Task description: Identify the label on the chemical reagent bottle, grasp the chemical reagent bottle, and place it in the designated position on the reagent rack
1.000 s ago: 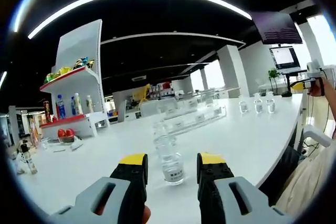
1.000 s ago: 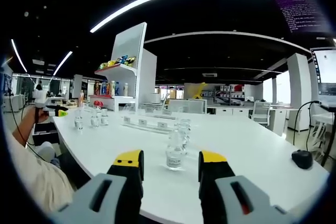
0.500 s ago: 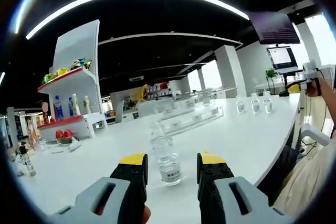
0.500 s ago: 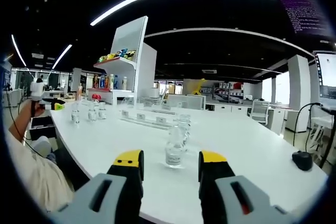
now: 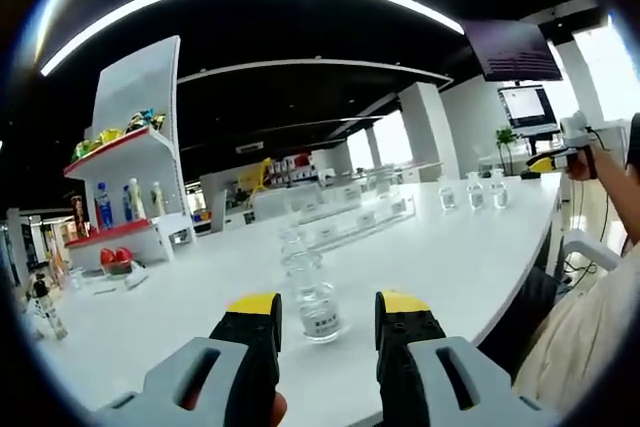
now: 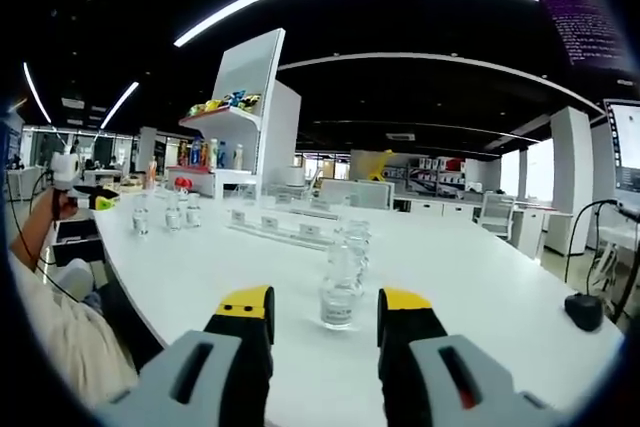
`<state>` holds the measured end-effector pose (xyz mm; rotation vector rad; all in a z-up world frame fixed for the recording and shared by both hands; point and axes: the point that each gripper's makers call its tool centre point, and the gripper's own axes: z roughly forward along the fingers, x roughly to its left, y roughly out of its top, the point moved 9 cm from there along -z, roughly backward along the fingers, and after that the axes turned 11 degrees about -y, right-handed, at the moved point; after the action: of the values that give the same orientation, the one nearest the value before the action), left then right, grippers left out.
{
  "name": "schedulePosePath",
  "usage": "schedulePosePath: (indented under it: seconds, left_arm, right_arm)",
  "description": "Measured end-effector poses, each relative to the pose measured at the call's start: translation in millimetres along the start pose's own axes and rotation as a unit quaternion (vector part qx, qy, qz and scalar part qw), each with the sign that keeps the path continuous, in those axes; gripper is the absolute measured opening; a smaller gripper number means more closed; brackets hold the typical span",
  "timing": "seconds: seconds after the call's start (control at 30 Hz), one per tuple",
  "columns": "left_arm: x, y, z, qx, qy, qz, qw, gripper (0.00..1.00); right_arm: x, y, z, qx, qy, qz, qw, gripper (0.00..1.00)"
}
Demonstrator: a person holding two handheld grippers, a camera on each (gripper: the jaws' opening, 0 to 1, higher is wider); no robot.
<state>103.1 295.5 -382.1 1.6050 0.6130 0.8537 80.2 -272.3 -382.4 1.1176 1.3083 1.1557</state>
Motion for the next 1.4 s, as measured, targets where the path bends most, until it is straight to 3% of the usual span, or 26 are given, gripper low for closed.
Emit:
schedulePosePath:
  seconds: [0.43,1.07,1.4]
  left_arm:
    - [-4.5,5.6,0,-0.013,-0.028,0.009,0.9995,0.39]
    - [0.6,9.6,-8,-0.029,-0.019,0.016,0.9993,0.39]
    - [-6.7,9.1,0,-0.018,-0.044,0.026,0.9985,0.39]
  right_arm:
    - [1,-2.0,14,-0.006,-0.025,0.029,0.9992,0.4]
    - [-4,17.7,21,-0.01,-0.03,0.006,0.9995,0.4]
    - [-5,16.3,31,0.005,-0.017,-0.009,0.9998,0.4]
